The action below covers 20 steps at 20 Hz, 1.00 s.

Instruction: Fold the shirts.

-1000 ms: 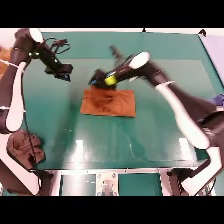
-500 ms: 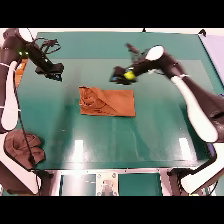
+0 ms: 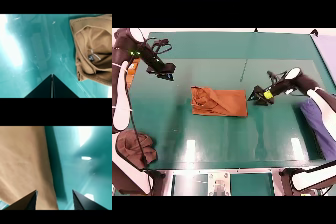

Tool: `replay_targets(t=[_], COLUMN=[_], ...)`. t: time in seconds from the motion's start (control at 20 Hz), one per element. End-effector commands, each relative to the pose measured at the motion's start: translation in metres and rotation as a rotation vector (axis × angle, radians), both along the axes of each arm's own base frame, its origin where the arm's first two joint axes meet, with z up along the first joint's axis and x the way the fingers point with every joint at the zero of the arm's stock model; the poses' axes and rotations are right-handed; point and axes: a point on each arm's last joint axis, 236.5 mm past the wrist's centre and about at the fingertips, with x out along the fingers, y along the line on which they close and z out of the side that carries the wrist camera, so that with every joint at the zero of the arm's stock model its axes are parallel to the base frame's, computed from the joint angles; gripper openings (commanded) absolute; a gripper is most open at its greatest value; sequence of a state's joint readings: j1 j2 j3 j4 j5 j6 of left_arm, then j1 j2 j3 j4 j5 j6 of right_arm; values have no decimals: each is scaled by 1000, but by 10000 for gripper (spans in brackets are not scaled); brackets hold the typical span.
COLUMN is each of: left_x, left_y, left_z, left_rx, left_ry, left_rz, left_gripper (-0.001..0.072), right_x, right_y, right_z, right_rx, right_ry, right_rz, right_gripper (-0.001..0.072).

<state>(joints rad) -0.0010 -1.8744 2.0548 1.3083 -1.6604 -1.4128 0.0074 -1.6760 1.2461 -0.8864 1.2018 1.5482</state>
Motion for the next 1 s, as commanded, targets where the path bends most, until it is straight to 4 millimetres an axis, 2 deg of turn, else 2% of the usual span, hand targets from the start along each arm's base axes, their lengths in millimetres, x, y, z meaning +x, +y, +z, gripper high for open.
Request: replay_targets(t=[0.0,0.1,0.15,0.2,0.25,0.3,0.35,0.45,0.55,0.65,0.8,0.95], left_x=[1,0,0,0,0,0,0,0,0,0,-1,-2], left_y=[0,0,0,0,0,0,0,0,0,-1,-1,-1], left_z=[0,0,0,0,0,0,0,0,0,1,1,0], left_rx=[0,0,0,0,0,0,0,0,-3,-6,-7,-7], left_ry=[-3,-3,-3,-3,-2,0,0,1,1,1,3,9], left_rz=[2,1,1,1,1,0,0,0,0,-1,-1,1], left_gripper=[22,22,22,22,22,22,22,22,22,22,22,22], right_x=[8,17,21,25,30,38,49,77,94,94,86,68], right_y=[44,71,80,89,94,97,93,68,16,-50,-156,-258], right_z=[-19,-24,-24,-19,-9,11,36,112,196,239,260,281], right_rx=[176,259,294,336,372,406,415,427,421,330,179,102], right_ry=[-31,-41,-53,-74,-103,-155,-222,-388,-529,-569,-552,-571], right_rz=[-46,-77,-83,-82,-78,-54,-44,-78,-124,-190,-350,-558], right_gripper=[511,490,414,229,113,42,19,18,18,18,18,19])
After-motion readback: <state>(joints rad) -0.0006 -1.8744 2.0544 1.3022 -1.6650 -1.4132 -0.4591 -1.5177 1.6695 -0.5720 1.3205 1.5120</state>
